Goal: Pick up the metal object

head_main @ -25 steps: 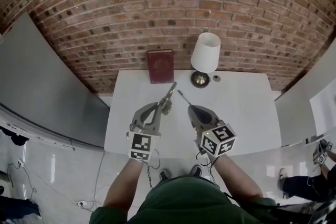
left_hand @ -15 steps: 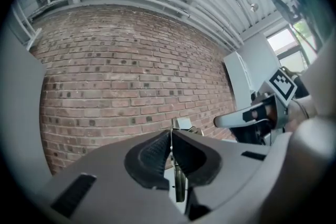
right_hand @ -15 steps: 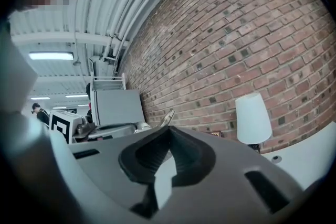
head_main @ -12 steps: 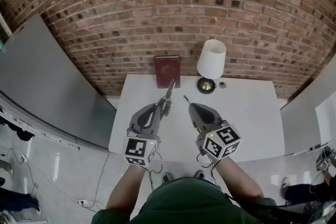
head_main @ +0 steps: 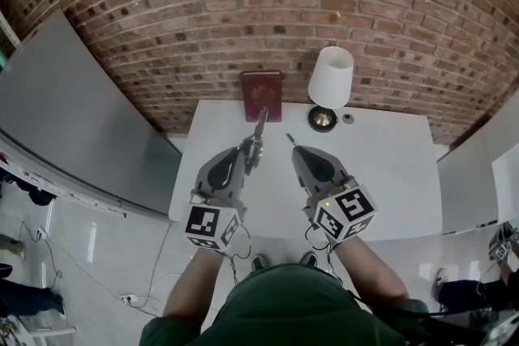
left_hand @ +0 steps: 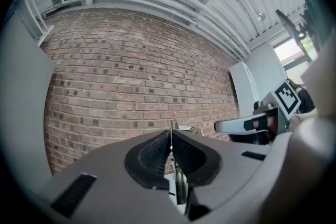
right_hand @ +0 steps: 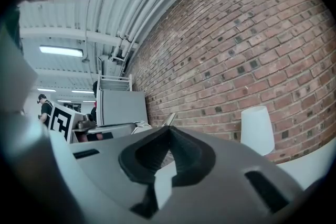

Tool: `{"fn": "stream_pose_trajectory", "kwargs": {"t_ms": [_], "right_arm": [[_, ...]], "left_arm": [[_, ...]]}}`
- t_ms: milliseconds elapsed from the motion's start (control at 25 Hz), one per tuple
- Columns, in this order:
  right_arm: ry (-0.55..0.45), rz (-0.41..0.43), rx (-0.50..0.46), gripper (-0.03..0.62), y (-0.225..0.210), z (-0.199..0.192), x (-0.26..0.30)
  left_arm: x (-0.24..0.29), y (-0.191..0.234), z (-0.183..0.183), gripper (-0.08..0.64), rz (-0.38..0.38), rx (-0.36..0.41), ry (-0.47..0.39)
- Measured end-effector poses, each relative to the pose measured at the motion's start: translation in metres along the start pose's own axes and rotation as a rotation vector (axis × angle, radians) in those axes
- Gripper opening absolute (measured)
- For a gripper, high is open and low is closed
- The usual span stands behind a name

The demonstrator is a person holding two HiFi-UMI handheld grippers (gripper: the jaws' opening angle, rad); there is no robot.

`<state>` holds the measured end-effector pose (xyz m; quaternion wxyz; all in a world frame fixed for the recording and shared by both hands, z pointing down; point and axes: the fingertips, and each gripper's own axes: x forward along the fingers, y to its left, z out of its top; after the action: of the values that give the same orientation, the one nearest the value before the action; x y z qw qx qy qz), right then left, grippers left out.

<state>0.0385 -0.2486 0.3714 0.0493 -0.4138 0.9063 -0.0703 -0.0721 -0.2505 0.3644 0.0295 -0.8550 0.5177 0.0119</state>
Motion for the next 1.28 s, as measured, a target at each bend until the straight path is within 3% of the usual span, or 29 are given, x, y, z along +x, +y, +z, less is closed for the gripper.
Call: {"fn": "stream_pose_trajectory", "kwargs": {"t_ms": [560,1280], "right_arm": [[0.016,-0.007,0.047,0.003,-0.010,-0.011,-0.003],[0.037,-0.006,0.035,0.003,-0.010,-0.015,0.005]], "left_arm": [[-0.007,0.010,-0.007,0.014,0.029,-0.088,0.005],[-0.002,0.017,-0.010,0.014,0.023,-0.106,0.003]]}}
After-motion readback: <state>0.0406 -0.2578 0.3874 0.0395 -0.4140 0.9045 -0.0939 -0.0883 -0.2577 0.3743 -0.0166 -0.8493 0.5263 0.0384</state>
